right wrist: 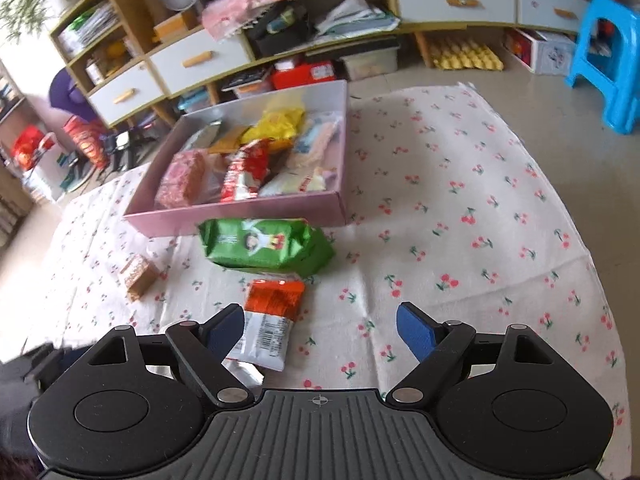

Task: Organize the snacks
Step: 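Grasp the silver packet with the left tool while the right tool grasps the orange-and-white packet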

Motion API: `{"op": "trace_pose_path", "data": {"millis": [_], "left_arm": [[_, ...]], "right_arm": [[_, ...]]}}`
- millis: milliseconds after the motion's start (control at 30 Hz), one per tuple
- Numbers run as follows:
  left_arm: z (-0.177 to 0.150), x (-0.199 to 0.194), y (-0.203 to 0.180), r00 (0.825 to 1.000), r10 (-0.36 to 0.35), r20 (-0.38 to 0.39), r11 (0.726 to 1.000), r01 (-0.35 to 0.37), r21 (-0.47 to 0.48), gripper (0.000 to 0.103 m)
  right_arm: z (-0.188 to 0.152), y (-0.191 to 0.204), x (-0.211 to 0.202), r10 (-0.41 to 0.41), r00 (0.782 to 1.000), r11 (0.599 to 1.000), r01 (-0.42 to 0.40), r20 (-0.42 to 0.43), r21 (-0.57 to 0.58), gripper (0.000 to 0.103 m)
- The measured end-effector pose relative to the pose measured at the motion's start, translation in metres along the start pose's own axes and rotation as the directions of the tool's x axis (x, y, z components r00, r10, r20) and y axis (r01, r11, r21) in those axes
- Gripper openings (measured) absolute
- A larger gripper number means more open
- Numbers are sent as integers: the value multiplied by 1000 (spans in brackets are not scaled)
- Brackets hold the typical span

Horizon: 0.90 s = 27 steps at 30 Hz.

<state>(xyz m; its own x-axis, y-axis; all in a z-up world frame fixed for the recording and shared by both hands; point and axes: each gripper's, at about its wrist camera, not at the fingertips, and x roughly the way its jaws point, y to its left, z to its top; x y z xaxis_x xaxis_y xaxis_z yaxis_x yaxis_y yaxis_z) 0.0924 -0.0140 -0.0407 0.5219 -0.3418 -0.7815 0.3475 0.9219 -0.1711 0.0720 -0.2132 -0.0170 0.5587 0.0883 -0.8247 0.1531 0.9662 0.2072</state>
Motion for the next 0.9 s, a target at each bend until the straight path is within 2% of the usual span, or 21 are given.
{"op": "trace_pose_path", "data": {"millis": [67, 233, 333, 433, 500, 567, 600, 800, 900], "left_arm": [[-4, 3, -7, 1000, -17, -12, 1000, 18, 25, 101], [-13, 7, -28, 999, -35, -24, 990, 38, 139, 91], [-15, 11, -37, 998, -44, -38, 981, 50, 187, 80], [-18, 15, -43, 998, -36, -54, 976, 47, 213, 64], [-18, 18, -43, 998, -22, -58, 976, 34, 217, 47], [-18, 20, -43, 998, -18, -68, 977, 32, 211, 40], [-18, 20, -42, 997, -19, -73, 978, 34, 205, 31], [-14, 24, -33, 994, -20, -103, 989, 34, 141, 28], [-12, 21, -26, 994, -16, -109, 994, 27, 101, 17]], "right_arm": [[-1, -2, 1, -14, 1000, 1000, 14, -1, 14, 85], [-2, -9, 5, -35, 999, 998, 35, -2, 45, 85], [-4, -12, 11, -35, 999, 998, 36, -19, 58, 85], [-7, -12, 17, -45, 998, 998, 47, -41, 48, 85], [-9, -9, 20, -53, 997, 998, 54, -50, 30, 85], [-10, -7, 22, -55, 997, 998, 56, -55, 15, 85], [-10, -6, 22, -54, 997, 998, 55, -57, 10, 85], [-11, -1, 26, -47, 996, 999, 47, -70, -6, 85], [-12, 3, 28, -44, 996, 999, 43, -76, -7, 85]]}}
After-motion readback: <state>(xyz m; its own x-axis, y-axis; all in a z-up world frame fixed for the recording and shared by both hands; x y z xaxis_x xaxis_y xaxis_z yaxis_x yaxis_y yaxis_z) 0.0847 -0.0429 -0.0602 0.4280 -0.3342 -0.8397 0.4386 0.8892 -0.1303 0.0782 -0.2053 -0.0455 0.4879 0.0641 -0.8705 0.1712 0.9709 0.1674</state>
